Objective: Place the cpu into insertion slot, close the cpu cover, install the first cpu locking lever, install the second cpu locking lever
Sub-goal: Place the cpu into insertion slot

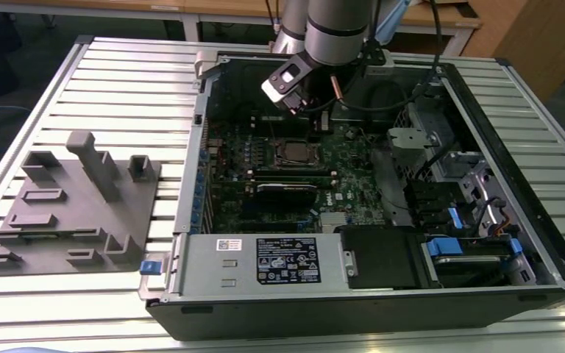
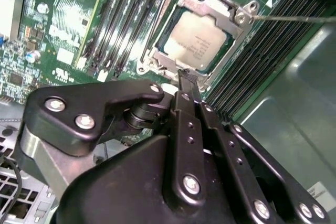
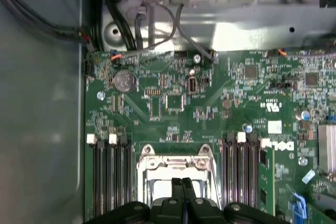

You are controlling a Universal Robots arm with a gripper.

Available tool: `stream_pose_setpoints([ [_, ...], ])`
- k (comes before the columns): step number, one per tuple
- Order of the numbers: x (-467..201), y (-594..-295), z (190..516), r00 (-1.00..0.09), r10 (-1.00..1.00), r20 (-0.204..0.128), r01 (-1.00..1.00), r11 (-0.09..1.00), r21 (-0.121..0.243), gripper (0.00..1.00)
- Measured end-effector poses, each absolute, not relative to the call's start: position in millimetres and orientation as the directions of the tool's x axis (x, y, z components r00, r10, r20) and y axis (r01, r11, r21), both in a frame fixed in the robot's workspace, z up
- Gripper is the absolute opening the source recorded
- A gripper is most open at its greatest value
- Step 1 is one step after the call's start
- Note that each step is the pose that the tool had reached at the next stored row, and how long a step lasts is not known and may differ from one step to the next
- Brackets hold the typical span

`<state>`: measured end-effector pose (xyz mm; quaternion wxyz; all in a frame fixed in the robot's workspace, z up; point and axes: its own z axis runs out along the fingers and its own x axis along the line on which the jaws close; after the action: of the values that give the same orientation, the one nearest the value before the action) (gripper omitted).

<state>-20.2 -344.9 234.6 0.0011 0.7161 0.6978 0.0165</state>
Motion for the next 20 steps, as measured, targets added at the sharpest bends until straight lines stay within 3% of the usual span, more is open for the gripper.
stream_pose_setpoints([
  [20,-47.0,-344.9,224.2,0.028,0.999,0.022,0.999,-0.028,0.024,0.1],
])
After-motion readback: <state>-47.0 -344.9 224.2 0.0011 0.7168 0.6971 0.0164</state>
